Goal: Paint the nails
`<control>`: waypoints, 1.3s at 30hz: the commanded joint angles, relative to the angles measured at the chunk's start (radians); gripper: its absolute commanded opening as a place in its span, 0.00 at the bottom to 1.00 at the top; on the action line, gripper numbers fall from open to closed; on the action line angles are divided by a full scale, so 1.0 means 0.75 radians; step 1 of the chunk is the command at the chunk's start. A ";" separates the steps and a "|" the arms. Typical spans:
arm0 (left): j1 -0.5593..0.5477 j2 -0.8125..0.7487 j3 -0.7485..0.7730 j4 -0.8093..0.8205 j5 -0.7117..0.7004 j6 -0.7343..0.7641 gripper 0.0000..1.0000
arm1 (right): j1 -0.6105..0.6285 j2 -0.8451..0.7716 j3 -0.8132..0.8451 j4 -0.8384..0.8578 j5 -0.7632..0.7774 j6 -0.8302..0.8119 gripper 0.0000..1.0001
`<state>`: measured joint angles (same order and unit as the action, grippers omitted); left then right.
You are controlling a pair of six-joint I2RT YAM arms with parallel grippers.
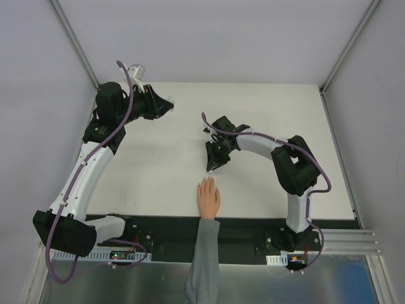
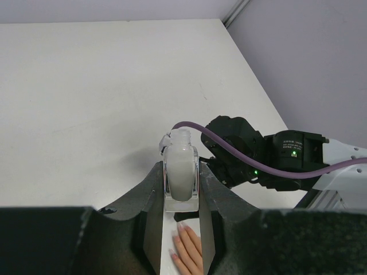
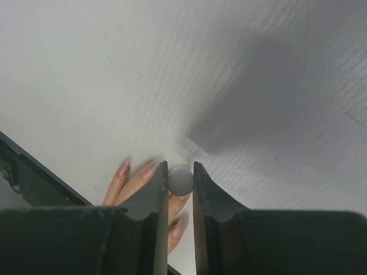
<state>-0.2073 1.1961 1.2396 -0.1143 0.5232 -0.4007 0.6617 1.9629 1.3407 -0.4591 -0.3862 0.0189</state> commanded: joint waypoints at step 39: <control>0.015 -0.057 0.028 0.042 0.037 0.011 0.00 | 0.030 -0.024 0.039 -0.040 0.004 -0.031 0.00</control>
<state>-0.2073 1.1957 1.2396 -0.1143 0.5243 -0.4007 0.6823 1.9392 1.3617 -0.4847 -0.3748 -0.0074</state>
